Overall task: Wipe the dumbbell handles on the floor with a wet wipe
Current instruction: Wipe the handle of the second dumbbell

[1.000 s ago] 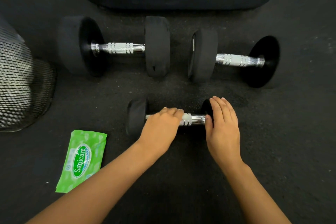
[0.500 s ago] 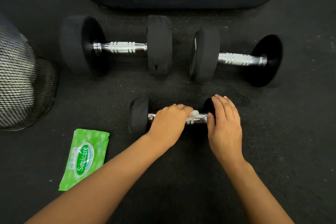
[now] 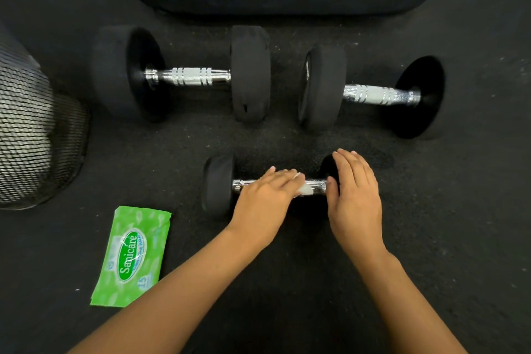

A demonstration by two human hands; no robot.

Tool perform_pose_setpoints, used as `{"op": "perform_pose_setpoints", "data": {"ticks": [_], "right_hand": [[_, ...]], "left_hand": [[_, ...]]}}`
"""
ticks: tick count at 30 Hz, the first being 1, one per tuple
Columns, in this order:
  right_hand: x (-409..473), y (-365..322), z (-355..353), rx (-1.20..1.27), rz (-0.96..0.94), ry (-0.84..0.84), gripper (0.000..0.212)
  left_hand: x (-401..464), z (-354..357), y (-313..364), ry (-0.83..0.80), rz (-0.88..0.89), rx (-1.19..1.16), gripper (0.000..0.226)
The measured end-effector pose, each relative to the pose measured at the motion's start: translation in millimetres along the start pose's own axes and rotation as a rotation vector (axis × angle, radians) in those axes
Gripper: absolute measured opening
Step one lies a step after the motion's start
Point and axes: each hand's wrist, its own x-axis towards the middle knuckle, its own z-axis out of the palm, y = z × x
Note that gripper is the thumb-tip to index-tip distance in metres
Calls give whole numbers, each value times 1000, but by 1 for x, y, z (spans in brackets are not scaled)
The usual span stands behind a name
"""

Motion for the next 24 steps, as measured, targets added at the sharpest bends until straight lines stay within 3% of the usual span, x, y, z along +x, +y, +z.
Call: {"op": "perform_pose_setpoints", "data": {"ticks": [6,13,15,21,24], "right_hand": [[-5,0,-1,7,5,-7,39],[-2,-3,-2,11,26,6,42],[-2,-4,-1,5,34,-3,42],[-2,-2,-3,3,33,-31,43],[-1,-1,-3,18,29,-26,41]], "left_hand": [[-39,-8,-18,168,159,214,37],[-12,-2,-6,122,235,193,36],[-4,-1,-4,79,198,164,38],[42,-17,5,-332,-119,79,22],[36,-12,-1,-307,-200,-18,23]]}}
